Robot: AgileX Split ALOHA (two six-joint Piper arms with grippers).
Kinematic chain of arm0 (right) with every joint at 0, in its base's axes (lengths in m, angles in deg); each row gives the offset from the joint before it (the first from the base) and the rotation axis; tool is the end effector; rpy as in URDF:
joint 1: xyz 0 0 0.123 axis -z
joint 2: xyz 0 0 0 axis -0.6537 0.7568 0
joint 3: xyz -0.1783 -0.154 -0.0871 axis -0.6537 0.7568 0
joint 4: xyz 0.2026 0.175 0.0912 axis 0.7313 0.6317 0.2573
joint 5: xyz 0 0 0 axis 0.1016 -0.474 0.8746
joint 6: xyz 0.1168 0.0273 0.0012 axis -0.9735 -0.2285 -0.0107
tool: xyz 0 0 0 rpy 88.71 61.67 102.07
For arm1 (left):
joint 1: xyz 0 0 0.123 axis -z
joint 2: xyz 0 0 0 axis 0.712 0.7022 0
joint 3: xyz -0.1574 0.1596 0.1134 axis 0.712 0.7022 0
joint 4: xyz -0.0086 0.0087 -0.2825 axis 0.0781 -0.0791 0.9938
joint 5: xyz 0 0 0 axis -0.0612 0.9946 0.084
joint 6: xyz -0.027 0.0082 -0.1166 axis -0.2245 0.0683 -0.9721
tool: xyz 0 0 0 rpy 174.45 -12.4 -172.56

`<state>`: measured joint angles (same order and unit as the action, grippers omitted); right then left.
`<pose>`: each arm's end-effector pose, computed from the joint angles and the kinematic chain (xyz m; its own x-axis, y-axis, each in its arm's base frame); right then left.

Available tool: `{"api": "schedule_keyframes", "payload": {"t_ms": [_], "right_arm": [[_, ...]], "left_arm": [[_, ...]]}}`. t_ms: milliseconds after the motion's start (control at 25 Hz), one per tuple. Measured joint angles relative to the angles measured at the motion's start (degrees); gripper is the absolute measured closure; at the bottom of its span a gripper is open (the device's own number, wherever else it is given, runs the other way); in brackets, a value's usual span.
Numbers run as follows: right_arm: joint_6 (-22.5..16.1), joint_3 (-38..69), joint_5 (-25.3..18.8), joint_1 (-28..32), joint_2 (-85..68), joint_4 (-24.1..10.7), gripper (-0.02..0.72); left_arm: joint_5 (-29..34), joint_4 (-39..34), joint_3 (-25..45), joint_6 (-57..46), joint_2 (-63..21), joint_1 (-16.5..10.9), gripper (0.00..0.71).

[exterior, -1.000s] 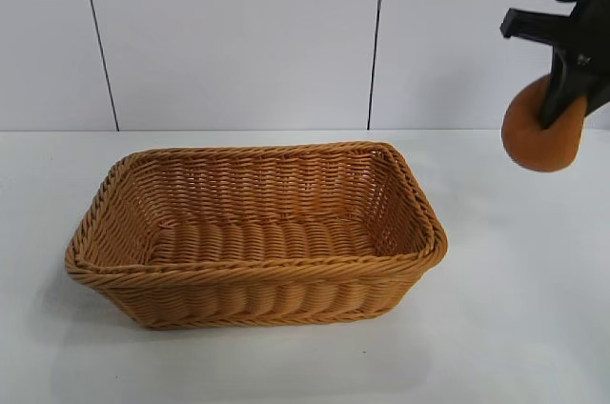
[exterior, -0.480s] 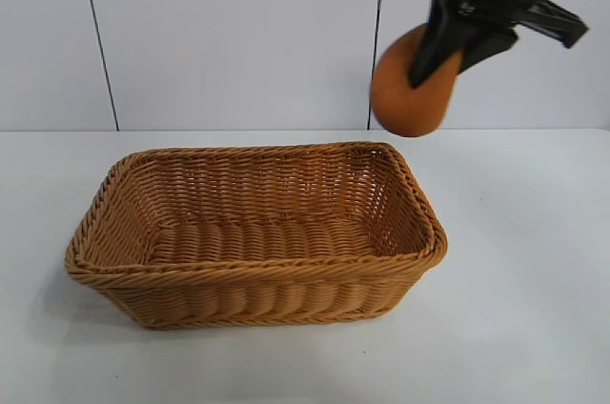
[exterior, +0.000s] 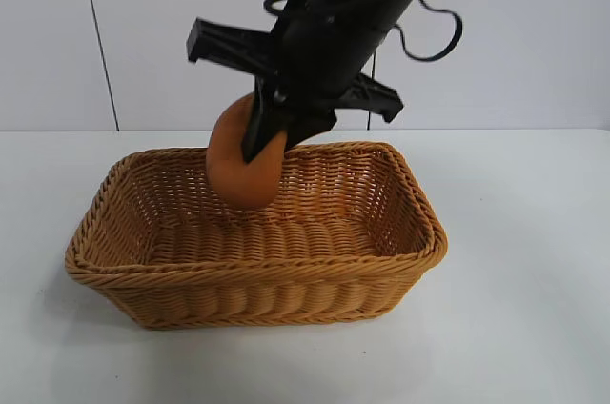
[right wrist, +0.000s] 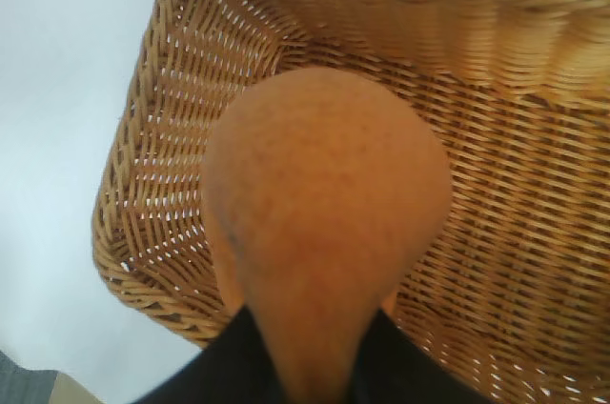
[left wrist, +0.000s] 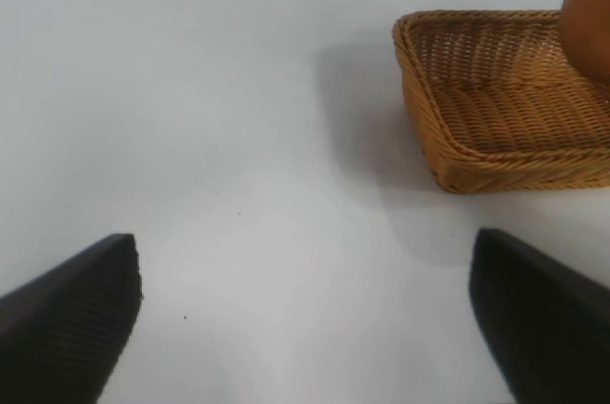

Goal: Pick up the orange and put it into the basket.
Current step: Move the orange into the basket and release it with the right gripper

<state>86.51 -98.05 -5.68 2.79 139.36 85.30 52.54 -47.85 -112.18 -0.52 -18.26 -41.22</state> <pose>0.3311 0.2907 0.1315 -0.8778 -0.2716 -0.3945 -0.4120 0.8482 0.3329 0.0810 -0.0082 0.2799 -0.4576 -0.0348 -0.8885 0.0588 0.9959 -0.0692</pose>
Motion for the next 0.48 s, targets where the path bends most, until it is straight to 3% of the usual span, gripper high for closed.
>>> {"api": "schedule_keyframes", "payload": {"t_ms": [160,480], "right_arm": [[-0.86,0.00,3.69,0.06,5.60,0.18,0.660],[-0.99,-0.31,3.55,0.11,8.35,0.61,0.643]], "left_arm": [[0.00,0.00,0.00,0.00,0.00,0.00,0.043],[0.00,0.00,0.00,0.00,0.00,0.00,0.043]]}}
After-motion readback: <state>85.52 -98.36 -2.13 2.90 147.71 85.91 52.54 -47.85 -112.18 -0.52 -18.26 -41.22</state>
